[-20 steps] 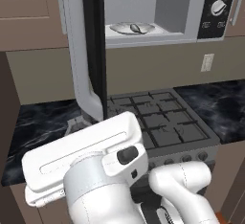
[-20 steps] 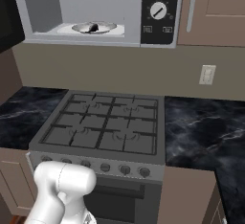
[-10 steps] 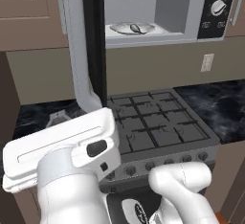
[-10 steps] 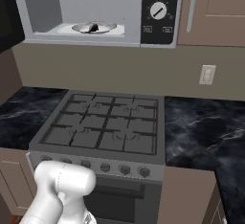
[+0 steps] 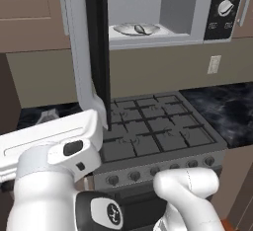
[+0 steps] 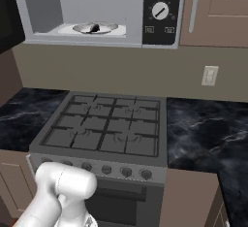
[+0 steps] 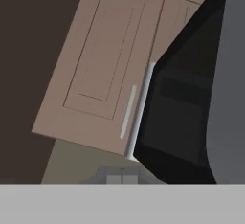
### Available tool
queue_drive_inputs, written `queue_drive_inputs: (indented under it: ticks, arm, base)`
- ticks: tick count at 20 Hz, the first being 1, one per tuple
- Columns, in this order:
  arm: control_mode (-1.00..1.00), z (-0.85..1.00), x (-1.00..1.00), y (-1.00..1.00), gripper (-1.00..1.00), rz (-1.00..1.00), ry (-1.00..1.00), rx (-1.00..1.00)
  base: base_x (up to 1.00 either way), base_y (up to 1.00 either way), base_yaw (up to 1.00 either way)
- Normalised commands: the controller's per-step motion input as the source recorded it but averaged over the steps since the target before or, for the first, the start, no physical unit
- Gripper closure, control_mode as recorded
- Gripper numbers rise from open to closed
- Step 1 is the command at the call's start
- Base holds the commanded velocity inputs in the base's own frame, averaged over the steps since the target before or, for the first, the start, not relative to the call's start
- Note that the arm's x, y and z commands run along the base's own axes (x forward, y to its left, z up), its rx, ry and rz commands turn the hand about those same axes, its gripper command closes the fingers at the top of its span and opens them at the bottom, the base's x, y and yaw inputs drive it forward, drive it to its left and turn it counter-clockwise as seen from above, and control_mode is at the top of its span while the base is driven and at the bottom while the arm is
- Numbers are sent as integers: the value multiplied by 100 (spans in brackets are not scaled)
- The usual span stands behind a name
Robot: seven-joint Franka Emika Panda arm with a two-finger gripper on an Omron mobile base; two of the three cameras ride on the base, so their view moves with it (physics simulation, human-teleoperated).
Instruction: Transport the fish from the fridge to the microwave and turn on the microwave.
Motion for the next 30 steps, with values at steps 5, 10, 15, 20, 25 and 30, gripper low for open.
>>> queue_drive_inputs:
  ticks: [5, 10, 15, 20, 25, 30]
  arm:
    - [-100, 0, 13, 0, 100, -10, -7, 0]
    - [-100, 0, 14, 0, 100, -11, -9, 0]
    - [-100, -1, 12, 0, 100, -11, -6, 0]
    - [-100, 0, 1, 0, 100, -10, -4, 0]
    - [-100, 0, 0, 0, 100, -9, -5, 0]
    - [-100, 0, 0, -10, 100, -9, -3, 0]
  base:
    - [0, 0, 0]
    - [0, 0, 0]
    - [0, 0, 0]
    - [0, 0, 0]
    - [0, 0, 0]
    - [0, 0, 0]
